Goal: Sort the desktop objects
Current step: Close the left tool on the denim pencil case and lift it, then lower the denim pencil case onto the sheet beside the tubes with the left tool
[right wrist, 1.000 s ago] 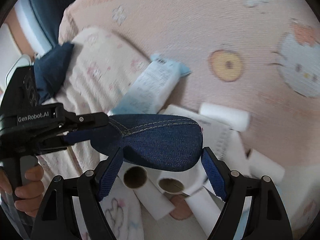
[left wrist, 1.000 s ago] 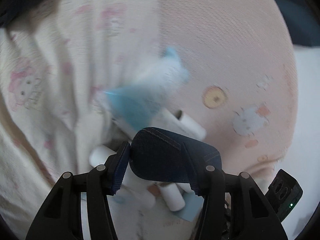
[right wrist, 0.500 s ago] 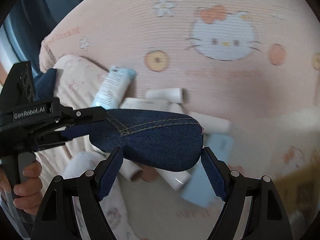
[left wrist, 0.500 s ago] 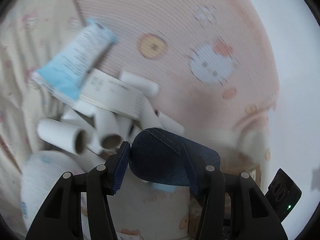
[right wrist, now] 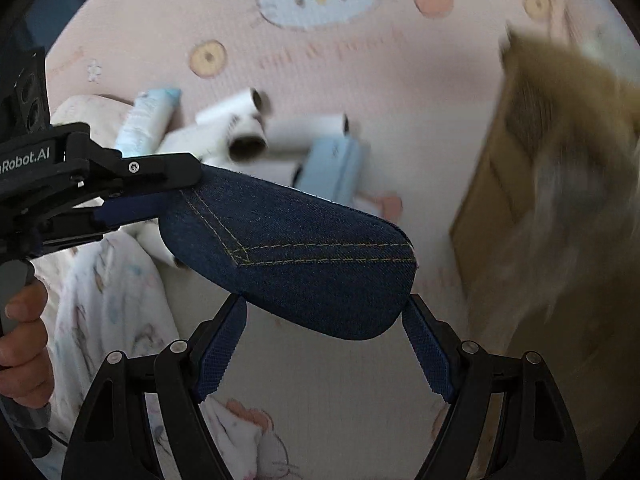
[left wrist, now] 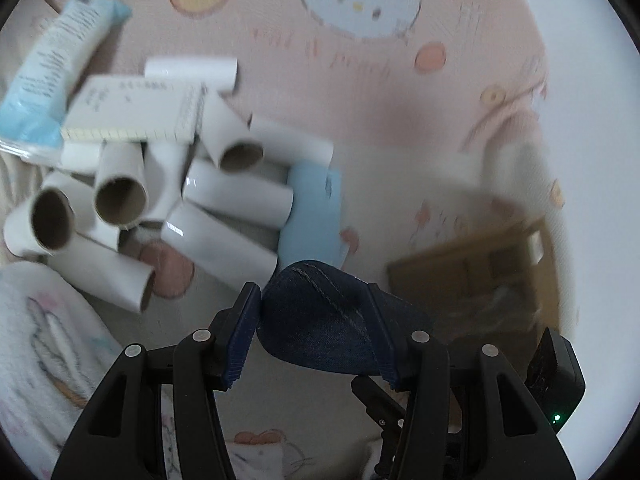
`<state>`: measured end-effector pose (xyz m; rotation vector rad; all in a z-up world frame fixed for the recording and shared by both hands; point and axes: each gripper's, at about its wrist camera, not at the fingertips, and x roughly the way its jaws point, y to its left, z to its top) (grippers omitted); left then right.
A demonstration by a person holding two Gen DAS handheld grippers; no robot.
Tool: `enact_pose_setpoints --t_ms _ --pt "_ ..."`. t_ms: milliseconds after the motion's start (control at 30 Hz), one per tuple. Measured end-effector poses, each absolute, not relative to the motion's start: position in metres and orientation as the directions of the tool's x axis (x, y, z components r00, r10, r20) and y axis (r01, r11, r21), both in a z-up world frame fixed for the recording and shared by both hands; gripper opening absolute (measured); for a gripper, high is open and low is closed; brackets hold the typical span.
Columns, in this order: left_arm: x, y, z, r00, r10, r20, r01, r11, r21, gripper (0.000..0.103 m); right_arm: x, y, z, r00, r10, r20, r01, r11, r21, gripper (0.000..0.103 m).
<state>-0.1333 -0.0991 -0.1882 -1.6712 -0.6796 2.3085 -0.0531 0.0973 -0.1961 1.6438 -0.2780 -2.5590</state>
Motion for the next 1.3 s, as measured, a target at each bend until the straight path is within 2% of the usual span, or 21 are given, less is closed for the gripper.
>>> enact_pose_setpoints --t_ms 133,300,567,867,1100,1300 --pt "-0.133 -0.094 -0.214 -0.264 0.446 -0.855 0.107 -0.868 -0.486 0.056 -0.050 0.098 -0.218 -0.361 -0.133 -0.923 -0.037 -0.987 0.157 0.079" --pt "-0.132 -0.089 -0.234 -0.212 0.392 -0.895 0.100 -0.903 -0.419 0.056 -0.048 0.102 -0.234 -0.334 -0.187 -0.924 -0.056 -0.974 0.218 0.079" --pt "-0.129 -0.099 -0.266 -0.136 0.398 -0.907 0.153 -0.896 -0.416 0.056 -0.041 0.102 -0.256 -0.296 -0.219 -0.930 -0.081 -0.964 0.253 0.079" --pt "-0.132 -0.104 -0.271 -0.141 0.382 -0.913 0.155 -0.902 -0.402 0.056 -0.032 0.092 -0.253 -0.269 -0.215 -0.939 -0.055 -0.970 0.238 0.079" --pt "-0.127 -0.122 -0.267 -0.164 0.442 -0.882 0.230 -0.852 -0.470 0.058 -0.023 0.084 -0.243 -0.265 -0.204 -0.943 0.025 -0.979 0.204 0.079" --pt "-0.119 -0.124 -0.252 -0.133 0.407 -0.904 0.225 -0.876 -0.427 0.059 -0.020 0.093 -0.226 -0.306 -0.173 -0.936 0.014 -0.984 0.177 0.079"
